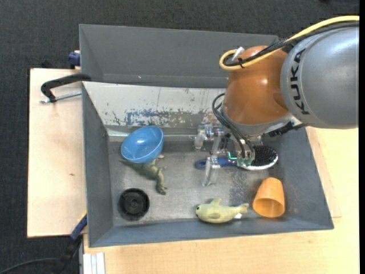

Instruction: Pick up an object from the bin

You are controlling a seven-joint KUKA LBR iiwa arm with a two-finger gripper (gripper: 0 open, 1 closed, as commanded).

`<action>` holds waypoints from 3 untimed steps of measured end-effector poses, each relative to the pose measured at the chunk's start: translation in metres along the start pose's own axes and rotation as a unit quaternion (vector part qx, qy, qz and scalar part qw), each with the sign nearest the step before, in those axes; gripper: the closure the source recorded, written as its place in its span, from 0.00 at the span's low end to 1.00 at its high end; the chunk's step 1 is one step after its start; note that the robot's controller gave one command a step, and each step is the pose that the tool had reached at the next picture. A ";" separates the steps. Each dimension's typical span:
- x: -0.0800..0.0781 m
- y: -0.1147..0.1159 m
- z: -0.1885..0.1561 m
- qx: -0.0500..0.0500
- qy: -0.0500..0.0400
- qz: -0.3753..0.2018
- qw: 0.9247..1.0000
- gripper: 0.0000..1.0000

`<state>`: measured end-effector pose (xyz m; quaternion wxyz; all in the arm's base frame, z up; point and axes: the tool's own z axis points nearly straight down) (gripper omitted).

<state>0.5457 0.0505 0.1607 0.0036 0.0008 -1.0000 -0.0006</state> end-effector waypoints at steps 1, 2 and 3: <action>-0.028 0.074 0.036 -0.001 -0.006 -0.060 0.998 0.00; -0.015 0.127 0.085 0.007 -0.010 0.023 1.000 0.00; -0.015 0.126 0.086 0.007 -0.009 0.022 1.000 1.00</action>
Offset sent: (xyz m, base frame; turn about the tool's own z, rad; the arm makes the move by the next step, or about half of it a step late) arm 0.0276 0.0695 -0.0360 -0.1127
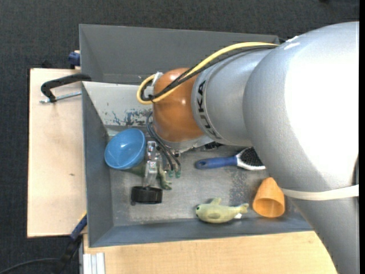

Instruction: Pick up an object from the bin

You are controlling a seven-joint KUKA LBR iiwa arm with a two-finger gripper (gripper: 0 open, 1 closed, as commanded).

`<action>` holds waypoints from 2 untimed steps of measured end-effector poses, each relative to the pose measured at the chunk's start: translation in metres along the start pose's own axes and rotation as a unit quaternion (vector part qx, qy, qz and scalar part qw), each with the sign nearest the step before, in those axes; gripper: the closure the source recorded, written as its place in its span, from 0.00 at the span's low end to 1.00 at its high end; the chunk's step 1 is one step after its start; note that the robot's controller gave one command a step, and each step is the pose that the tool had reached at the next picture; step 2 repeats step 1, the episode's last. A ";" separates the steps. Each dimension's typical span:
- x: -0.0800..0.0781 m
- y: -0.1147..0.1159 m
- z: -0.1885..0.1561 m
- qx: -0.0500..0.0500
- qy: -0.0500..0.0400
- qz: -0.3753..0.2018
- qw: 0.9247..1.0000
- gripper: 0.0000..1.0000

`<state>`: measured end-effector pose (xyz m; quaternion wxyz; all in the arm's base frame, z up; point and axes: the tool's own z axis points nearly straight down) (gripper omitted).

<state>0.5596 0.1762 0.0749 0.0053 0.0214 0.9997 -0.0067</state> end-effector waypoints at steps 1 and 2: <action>-0.011 -0.006 -0.220 -0.010 -0.002 -0.008 1.000 1.00; -0.011 -0.006 -0.220 -0.010 -0.002 -0.008 1.000 1.00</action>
Offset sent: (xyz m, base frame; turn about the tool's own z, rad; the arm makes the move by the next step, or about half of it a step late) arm 0.0059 -0.0048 0.2132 -0.0146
